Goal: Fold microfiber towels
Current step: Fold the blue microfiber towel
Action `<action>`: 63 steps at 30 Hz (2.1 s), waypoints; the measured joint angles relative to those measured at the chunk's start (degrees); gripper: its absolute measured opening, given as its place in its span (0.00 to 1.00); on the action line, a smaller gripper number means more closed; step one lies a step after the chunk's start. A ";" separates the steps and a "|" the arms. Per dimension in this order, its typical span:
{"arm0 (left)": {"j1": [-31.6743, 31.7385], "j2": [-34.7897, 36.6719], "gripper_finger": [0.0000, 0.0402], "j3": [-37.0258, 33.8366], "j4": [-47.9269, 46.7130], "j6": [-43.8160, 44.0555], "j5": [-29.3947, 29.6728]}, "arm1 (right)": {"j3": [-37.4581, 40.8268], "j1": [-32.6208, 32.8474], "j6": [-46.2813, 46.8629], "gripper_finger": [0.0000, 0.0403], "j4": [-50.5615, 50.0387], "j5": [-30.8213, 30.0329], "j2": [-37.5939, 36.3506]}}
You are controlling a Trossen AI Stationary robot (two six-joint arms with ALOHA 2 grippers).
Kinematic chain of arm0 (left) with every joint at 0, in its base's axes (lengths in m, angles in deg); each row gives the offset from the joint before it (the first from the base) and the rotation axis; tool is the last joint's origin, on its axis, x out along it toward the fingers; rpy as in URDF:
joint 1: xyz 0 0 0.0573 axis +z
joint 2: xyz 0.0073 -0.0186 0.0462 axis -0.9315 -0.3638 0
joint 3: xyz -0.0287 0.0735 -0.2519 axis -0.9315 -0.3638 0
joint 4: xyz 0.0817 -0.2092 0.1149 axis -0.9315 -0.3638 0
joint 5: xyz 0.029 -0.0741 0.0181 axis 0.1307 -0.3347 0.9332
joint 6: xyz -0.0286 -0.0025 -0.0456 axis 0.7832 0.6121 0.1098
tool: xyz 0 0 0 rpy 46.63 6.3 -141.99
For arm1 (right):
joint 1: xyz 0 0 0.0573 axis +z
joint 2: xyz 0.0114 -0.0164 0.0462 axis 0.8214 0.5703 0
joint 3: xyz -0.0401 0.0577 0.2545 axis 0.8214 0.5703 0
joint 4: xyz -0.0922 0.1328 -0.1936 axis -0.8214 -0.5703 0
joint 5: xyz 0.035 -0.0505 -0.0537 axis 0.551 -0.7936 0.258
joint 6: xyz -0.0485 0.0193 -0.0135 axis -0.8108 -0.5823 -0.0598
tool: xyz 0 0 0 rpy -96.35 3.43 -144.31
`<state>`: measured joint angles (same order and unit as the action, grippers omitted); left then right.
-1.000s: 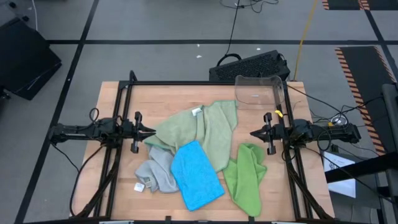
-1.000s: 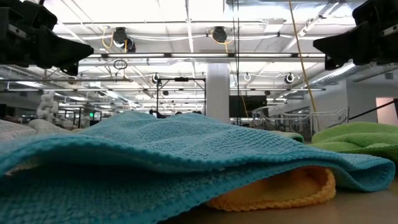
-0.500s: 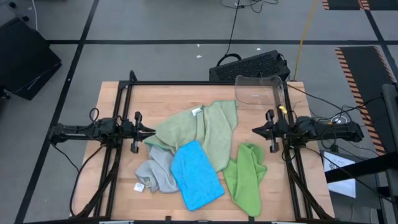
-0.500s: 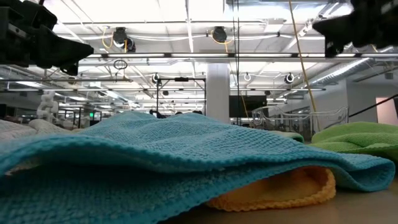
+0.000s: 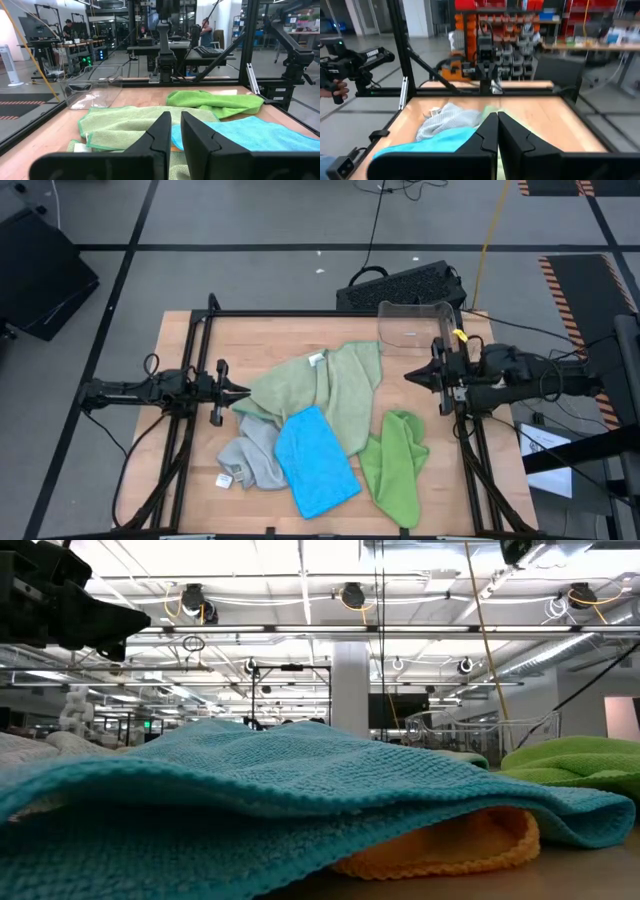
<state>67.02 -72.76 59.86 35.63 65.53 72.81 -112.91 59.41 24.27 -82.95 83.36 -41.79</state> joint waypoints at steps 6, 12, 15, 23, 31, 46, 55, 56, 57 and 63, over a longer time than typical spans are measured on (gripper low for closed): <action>0.00 0.00 0.12 0.00 0.16 -0.02 0.00 | -10.65 0.00 5.42 0.00 -10.39 0.03 9.08; 0.02 0.00 0.12 -0.02 0.35 0.02 0.00 | -16.97 0.00 8.22 0.00 -16.48 0.15 15.03; 0.02 0.01 0.12 -0.02 0.35 0.01 0.00 | -17.76 0.00 8.27 0.00 -17.95 0.15 16.14; 0.01 0.00 0.12 -0.02 0.28 3.25 -0.05 | -15.75 -0.02 6.09 0.00 -17.28 -1.72 16.57; -0.01 -0.21 0.12 1.15 -0.12 9.93 -0.54 | -15.45 -0.02 5.18 0.00 -16.90 -4.42 16.52; -4.00 -22.02 0.12 35.09 -15.88 7.72 -0.40 | -12.26 0.04 8.37 0.00 -15.52 -4.42 16.50; -6.57 -39.00 0.12 53.10 -28.92 4.09 -0.22 | -3.44 0.04 10.21 0.00 -9.00 -2.86 17.51; -6.72 -40.54 0.12 53.81 -29.41 4.01 -0.13 | -2.11 0.07 10.19 0.00 -7.06 -2.83 17.72; -6.81 -41.83 0.12 54.21 -29.51 3.92 -0.10 | -0.90 0.07 10.04 0.00 -5.29 -2.84 17.92; -6.80 -47.38 0.12 54.38 -33.23 4.96 -0.57 | 4.22 0.07 8.81 0.00 -0.38 -2.86 19.76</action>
<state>60.22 -120.14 114.24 2.40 70.48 72.24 -108.69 59.48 33.07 -83.34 80.50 -22.04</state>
